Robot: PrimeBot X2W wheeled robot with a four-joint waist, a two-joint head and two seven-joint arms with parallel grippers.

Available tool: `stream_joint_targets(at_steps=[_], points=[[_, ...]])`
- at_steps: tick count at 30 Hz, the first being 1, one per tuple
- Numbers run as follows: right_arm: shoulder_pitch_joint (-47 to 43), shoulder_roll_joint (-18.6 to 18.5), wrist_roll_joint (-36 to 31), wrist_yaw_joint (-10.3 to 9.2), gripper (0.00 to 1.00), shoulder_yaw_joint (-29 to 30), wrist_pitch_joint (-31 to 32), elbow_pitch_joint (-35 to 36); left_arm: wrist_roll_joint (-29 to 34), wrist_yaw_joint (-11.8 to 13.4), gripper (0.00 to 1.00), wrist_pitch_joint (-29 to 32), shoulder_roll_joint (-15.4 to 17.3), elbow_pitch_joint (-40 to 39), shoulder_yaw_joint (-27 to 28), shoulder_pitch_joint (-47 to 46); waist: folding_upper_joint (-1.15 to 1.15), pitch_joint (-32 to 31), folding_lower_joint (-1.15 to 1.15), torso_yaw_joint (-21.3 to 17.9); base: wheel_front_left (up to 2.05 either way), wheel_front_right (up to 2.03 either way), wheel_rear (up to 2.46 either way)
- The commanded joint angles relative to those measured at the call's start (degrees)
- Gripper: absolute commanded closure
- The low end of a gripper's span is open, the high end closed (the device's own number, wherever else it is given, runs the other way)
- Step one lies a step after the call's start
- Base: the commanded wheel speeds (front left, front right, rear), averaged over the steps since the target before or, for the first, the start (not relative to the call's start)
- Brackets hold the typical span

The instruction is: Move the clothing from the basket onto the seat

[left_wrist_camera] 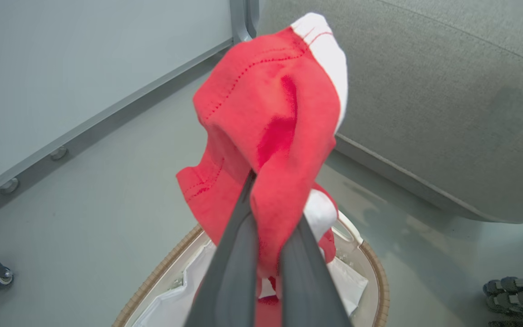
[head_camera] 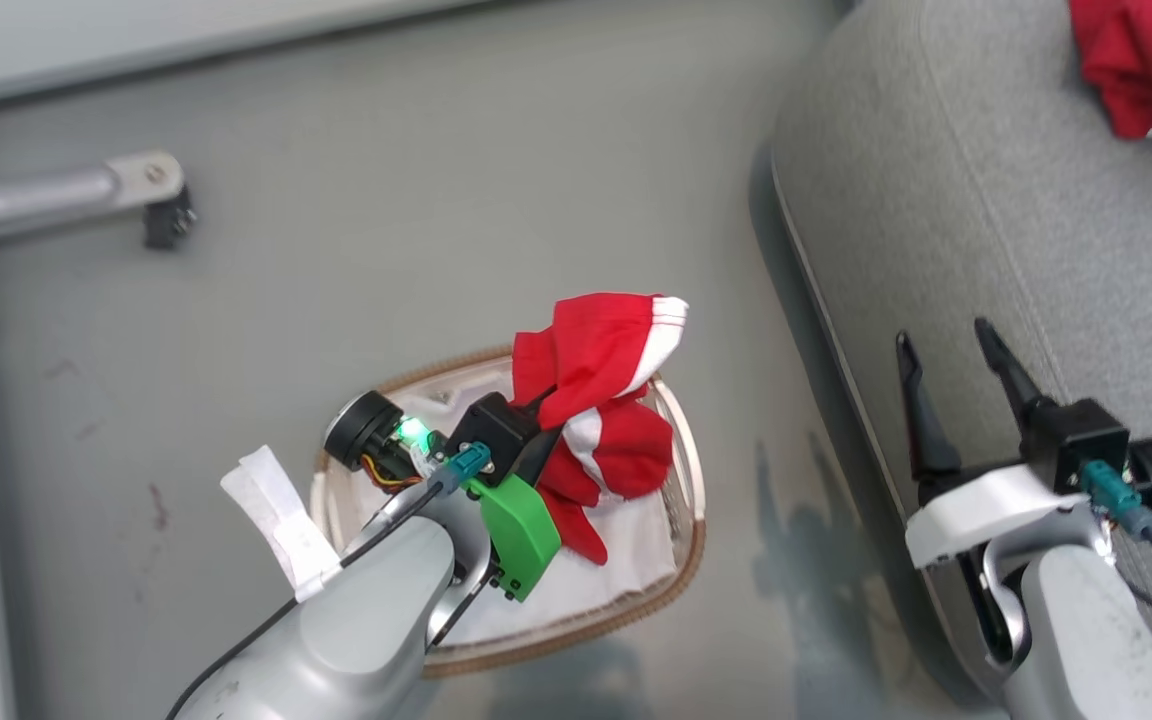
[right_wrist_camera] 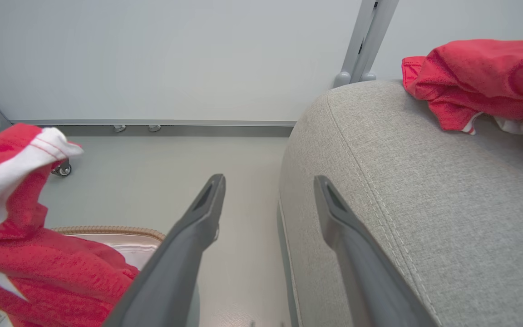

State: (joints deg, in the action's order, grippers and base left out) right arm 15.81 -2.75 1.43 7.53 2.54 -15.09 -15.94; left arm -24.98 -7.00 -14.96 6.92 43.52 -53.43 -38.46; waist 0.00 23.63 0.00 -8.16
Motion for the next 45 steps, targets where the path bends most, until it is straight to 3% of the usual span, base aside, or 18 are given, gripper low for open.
stream_joint_targets(at_steps=[1, 10, 22, 38, 45], points=[[-1.85, -0.26, 0.12, -0.08, 0.0, -0.36, -0.12, -0.51, 0.85, -0.18, 1.0, -0.32, 0.71, -1.57, 0.18, 1.32, 0.0, -12.71, 0.0, 6.04, 0.0, 0.0, 0.0], [-6.58, -0.25, 1.04, -0.08, 0.0, -4.73, -0.12, -2.22, 2.96, -0.5, 1.0, -0.28, 4.35, -9.88, -0.43, -0.9, 0.0, -22.53, 0.0, 6.77, 0.0, 0.0, 0.0], [-4.88, -0.24, 2.14, -0.08, 0.0, -12.26, -0.12, -2.41, -0.15, -0.53, 1.0, -0.27, 7.8, -14.28, -2.39, -13.33, 0.0, -24.3, 0.0, 6.54, 0.0, 0.0, 0.0], [-1.19, -0.24, 1.74, -0.08, 0.0, -24.46, -0.12, -10.93, -2.05, -0.54, 1.0, -0.27, 5.5, -14.06, -4.32, -23.23, 0.0, -25.07, 0.0, 7.32, 0.0, 0.0, 0.0], [3.38, -0.23, 3.17, -0.08, 0.0, -26.37, -0.12, -12.55, -3.64, -0.54, 1.0, -0.27, 3.56, -14.2, -7.05, -24.94, 0.0, -25.61, 0.0, 9.09, 0.0, 0.0, 0.0]])
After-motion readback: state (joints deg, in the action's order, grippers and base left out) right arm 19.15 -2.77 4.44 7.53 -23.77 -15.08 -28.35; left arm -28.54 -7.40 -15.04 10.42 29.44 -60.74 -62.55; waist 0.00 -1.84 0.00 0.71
